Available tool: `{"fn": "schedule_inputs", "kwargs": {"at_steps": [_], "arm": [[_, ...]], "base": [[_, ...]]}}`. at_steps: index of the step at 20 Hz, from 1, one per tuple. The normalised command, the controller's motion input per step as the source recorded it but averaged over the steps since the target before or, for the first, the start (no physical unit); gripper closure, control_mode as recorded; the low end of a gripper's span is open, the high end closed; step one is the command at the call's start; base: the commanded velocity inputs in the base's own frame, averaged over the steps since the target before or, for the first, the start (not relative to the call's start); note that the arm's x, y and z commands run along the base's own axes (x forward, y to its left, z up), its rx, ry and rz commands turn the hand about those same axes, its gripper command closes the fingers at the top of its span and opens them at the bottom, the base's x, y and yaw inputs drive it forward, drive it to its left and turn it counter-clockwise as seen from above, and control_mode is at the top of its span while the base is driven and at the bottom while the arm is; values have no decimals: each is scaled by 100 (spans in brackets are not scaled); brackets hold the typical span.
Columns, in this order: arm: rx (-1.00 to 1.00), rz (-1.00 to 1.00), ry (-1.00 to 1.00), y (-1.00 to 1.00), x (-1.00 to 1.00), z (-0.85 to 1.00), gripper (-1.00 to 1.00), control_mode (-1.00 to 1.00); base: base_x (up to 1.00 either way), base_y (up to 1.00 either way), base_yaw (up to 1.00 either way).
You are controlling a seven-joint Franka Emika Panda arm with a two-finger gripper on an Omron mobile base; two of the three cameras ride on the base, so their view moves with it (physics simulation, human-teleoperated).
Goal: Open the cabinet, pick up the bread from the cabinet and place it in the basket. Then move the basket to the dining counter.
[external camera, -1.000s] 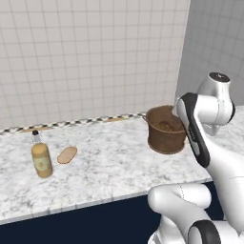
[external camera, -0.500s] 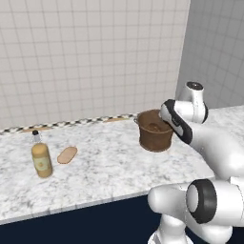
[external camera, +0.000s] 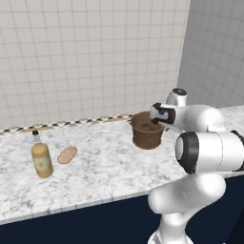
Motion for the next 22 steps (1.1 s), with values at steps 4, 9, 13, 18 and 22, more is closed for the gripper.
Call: {"fn": "schedule_inputs", "kwargs": {"at_steps": [4, 9, 13, 18, 22], "arm": [[3, 1, 1, 0, 54, -51, 100, -100], [0, 0, 0, 0, 17, -36, 100, -100], [0, 0, 0, 0, 3, -40, 100, -100], [0, 0, 0, 0, 0, 0, -100, -100], [0, 3, 0, 4, -1, 28, -100, -100]], "base": [[0, 0, 0], [0, 0, 0], [0, 0, 0], [0, 0, 0], [0, 0, 0]]}}
